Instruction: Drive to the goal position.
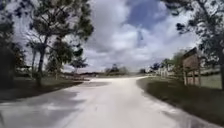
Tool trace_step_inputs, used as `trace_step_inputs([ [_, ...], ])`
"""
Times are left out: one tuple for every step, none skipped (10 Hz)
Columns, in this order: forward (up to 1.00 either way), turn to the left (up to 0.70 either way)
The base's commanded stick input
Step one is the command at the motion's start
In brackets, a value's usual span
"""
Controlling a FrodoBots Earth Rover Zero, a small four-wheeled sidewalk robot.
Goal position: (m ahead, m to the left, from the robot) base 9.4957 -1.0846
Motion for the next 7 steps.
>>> trace_step_inputs([
  [0.69, 0.01],
  [0.69, 0.01],
  [0.69, 0.01],
  [0.69, 0.01],
  [0.69, 0.01],
  [0.69, 0.01],
  [0.69, 0.01],
])
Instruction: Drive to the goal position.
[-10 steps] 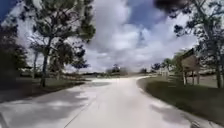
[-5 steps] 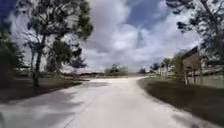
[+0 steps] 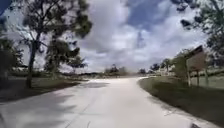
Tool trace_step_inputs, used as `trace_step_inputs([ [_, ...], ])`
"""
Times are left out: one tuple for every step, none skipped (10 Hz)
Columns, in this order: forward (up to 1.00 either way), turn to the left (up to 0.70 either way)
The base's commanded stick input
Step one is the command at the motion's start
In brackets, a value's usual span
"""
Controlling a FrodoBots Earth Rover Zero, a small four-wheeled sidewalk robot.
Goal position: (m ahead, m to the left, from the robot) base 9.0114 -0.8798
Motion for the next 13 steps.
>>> trace_step_inputs([
  [0.69, 0.01],
  [0.69, 0.01],
  [0.69, 0.01],
  [0.69, 0.01],
  [0.69, 0.01],
  [0.69, 0.01],
  [0.69, 0.01],
  [0.69, 0.01],
  [0.69, 0.01],
  [0.69, 0.01],
  [0.69, 0.01],
  [0.69, 0.01],
  [0.69, 0.01],
])
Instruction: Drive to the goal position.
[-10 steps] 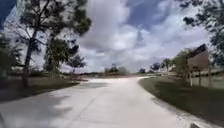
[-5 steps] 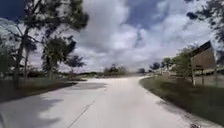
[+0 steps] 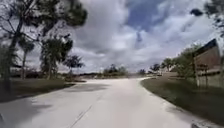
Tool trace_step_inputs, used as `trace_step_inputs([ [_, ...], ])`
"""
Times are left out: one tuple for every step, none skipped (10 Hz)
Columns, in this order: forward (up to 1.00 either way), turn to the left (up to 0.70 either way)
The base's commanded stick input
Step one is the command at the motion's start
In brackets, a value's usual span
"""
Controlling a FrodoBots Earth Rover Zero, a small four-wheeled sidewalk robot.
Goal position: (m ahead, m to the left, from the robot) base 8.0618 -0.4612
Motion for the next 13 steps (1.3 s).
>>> trace_step_inputs([
  [0.69, 0.01],
  [0.69, 0.01],
  [0.69, 0.01],
  [0.69, 0.01],
  [0.69, 0.01],
  [0.69, 0.01],
  [0.69, 0.01],
  [0.69, 0.01],
  [0.69, 0.01],
  [0.69, 0.01],
  [0.69, 0.01],
  [0.69, 0.01],
  [0.69, 0.01],
])
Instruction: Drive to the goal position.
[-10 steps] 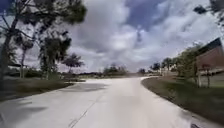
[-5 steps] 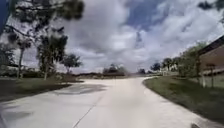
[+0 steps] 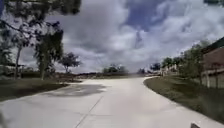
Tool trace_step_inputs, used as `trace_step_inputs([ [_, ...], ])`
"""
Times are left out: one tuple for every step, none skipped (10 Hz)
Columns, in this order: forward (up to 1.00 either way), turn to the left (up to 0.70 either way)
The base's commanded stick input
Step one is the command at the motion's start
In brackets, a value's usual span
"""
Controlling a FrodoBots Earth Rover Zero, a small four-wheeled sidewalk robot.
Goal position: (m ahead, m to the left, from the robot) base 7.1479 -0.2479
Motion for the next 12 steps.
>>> trace_step_inputs([
  [0.69, 0.01],
  [0.69, 0.01],
  [0.69, 0.01],
  [0.69, 0.01],
  [0.69, 0.01],
  [0.69, 0.01],
  [0.69, 0.01],
  [0.69, 0.01],
  [0.69, 0.01],
  [0.69, 0.01],
  [0.69, 0.01],
  [0.69, 0.01],
])
